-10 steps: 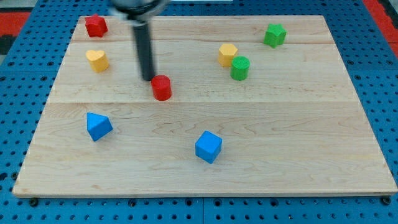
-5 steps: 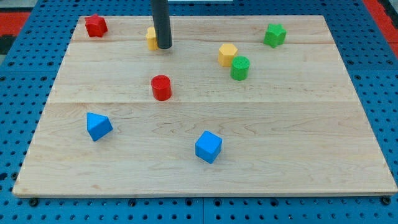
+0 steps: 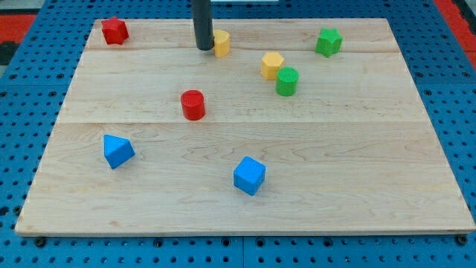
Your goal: Place yellow blocks in a diagonal line
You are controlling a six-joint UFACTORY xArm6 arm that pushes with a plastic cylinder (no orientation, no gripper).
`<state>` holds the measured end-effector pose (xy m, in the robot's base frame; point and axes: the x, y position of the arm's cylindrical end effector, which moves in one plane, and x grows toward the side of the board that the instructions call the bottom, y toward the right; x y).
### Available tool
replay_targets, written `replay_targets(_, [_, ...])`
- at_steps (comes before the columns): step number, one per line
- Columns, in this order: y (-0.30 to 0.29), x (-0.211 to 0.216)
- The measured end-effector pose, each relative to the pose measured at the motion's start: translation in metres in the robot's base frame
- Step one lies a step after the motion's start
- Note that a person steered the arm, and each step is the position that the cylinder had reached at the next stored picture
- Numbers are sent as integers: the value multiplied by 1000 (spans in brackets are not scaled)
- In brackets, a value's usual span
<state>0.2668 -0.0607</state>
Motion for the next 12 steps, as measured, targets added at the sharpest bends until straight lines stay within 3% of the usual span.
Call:
replay_targets(7, [106,-4])
replay_targets(12, [77,-25])
